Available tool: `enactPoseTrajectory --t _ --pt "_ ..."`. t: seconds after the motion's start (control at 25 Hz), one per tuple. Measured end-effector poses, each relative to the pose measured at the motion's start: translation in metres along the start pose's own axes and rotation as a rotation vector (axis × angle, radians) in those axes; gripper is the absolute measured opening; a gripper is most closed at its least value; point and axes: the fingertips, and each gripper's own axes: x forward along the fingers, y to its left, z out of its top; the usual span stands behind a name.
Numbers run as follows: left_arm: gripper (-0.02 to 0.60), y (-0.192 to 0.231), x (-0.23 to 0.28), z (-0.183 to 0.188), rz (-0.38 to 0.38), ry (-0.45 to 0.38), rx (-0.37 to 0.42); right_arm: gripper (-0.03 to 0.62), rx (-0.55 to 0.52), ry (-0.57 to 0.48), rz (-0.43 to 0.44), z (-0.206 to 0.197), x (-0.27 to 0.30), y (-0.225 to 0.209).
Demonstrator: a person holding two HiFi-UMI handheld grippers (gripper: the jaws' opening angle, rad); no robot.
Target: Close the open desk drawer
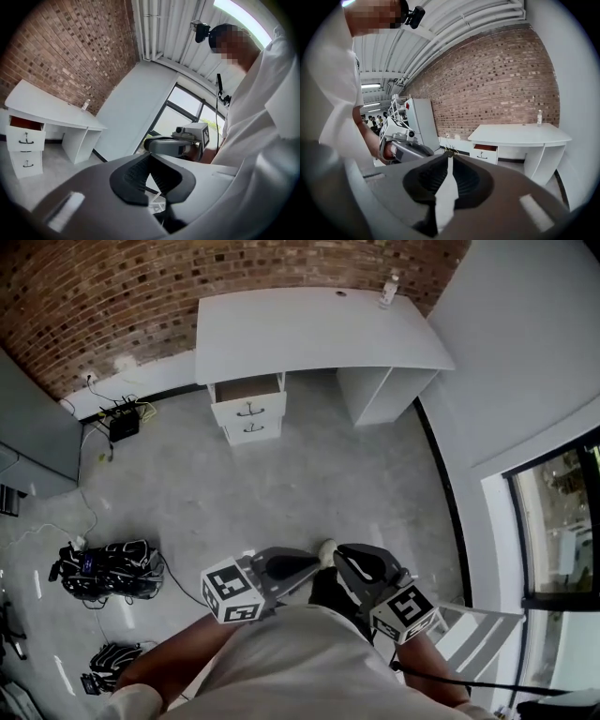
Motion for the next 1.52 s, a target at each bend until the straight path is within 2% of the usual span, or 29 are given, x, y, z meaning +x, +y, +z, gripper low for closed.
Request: enactPoseTrajectory --t 0.08,0.16,0.36,0.48,0.6,0.76,0.84,0.96,1.16,1.36,1.52 --pt "0.003 0.037 0.011 0.004 0.072 -0.01 -0.02 0.032 -0.002 0.002 0.031 0.003 0.014 -0.033" --pt "0.003 0.079 0.023 0.013 0.16 -0.05 -0.072 0.032 -0.007 0.008 0.079 0.006 0.031 -0.069" --pt "0.004 0.18 0.043 0.047 0.402 -0.21 -0.226 0.032 -0.101 0.018 0.213 0.038 0.064 -0.154" --pt "0.005 0.236 0.042 0.055 0.536 -0.308 -0.314 0.032 -0.146 0.029 0.287 0.051 0.082 -0.196" --pt "0.005 0.285 0.032 0.051 0.635 -0.404 -0.408 0.032 -0.173 0.039 0.334 0.054 0.105 -0.225" --pt "0.014 0.344 0.012 0.029 0.725 -0.521 -0.53 0.032 -0.162 0.069 0.377 0.054 0.135 -0.244" --pt "0.014 0.378 0.003 0.012 0.727 -0.592 -0.605 0.032 -0.165 0.103 0.399 0.053 0.154 -0.249" --pt "0.028 0.432 -0.005 -0.018 0.659 -0.735 -0.751 0.032 -0.194 0.15 0.424 0.052 0.183 -0.253" --pt "0.038 0.532 -0.033 -0.069 0.626 -0.927 -0.876 0.032 -0.198 0.196 0.455 0.047 0.241 -0.248" --pt "0.038 0.624 -0.053 -0.099 0.65 -0.995 -0.933 0.032 -0.143 0.286 0.489 0.036 0.308 -0.238" --pt "0.038 0.683 -0.057 -0.114 0.657 -1.025 -0.962 0.032 -0.155 0.367 0.504 0.014 0.347 -0.245"
